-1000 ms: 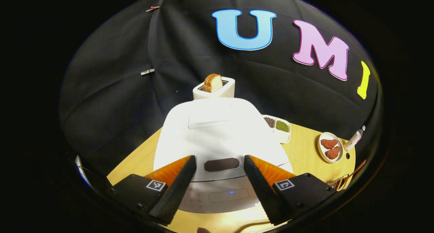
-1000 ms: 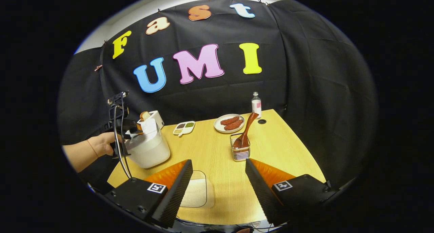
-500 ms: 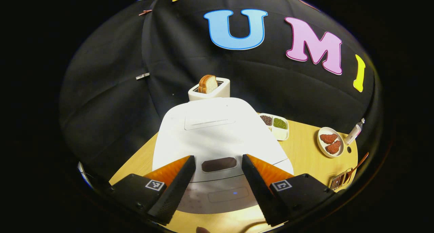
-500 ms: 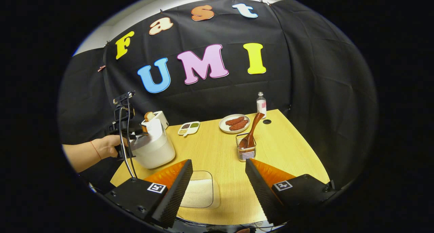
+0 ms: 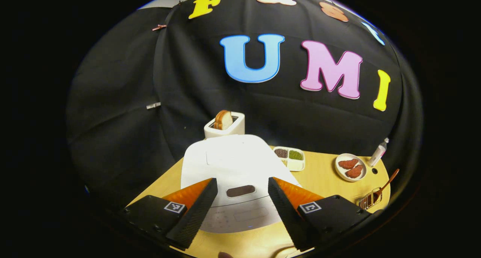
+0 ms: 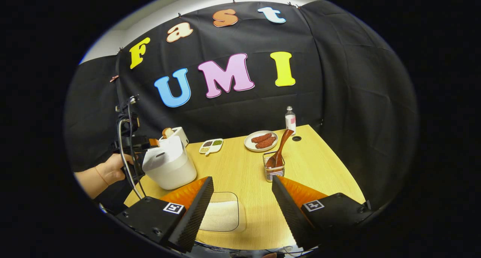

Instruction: Close the left gripper, press the button to open the rice cooker; take a wooden spoon from the chopstick holder with the right hand, scoop a spoonful of rice and pour it into the rice cooker, then put the wooden spoon back into the chopstick holder.

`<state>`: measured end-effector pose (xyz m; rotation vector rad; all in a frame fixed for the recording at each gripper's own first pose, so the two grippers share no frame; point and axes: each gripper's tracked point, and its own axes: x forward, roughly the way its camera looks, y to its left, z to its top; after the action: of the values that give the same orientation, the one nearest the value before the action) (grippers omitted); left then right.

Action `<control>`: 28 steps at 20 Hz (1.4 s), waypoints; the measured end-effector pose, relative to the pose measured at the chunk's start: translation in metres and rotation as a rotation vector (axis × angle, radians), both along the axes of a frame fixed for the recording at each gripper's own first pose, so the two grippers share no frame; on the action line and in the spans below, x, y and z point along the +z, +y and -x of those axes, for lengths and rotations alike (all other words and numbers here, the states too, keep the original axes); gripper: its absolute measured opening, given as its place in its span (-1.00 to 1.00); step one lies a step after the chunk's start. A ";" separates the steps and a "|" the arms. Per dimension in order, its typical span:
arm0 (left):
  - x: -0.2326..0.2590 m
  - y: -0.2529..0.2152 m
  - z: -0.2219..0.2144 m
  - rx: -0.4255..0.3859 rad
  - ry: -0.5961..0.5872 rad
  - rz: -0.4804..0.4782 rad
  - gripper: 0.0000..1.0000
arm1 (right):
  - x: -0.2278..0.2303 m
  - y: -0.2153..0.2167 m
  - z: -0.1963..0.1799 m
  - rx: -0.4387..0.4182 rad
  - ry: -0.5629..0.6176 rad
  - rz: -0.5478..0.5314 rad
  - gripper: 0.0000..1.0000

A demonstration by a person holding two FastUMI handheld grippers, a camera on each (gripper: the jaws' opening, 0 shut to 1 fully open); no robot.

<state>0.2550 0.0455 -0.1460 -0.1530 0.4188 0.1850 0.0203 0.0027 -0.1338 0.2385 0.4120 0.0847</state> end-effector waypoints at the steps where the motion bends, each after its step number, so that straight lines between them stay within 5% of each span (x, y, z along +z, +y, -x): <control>1: 0.014 -0.006 0.010 -0.022 -0.040 0.001 0.89 | 0.002 0.001 -0.001 -0.001 -0.007 0.002 0.97; 8: 0.100 -0.044 0.105 -0.166 -0.298 0.012 0.88 | 0.025 -0.004 -0.010 -0.009 -0.071 0.041 0.97; 12: 0.133 -0.048 0.163 -0.184 -0.391 0.014 0.89 | 0.042 0.004 -0.024 0.016 -0.128 0.067 0.97; 21: 0.143 -0.050 0.252 -0.145 -0.416 -0.026 0.89 | 0.086 0.016 -0.050 0.071 -0.259 0.128 0.97; 28: 0.139 -0.049 0.272 -0.148 -0.391 -0.009 0.89 | 0.109 0.007 -0.044 0.033 -0.321 0.124 0.97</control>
<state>-0.0167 -0.0035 -0.0070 -0.1445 0.0392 0.0088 0.0645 0.0101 -0.0244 0.0933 0.1006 0.1277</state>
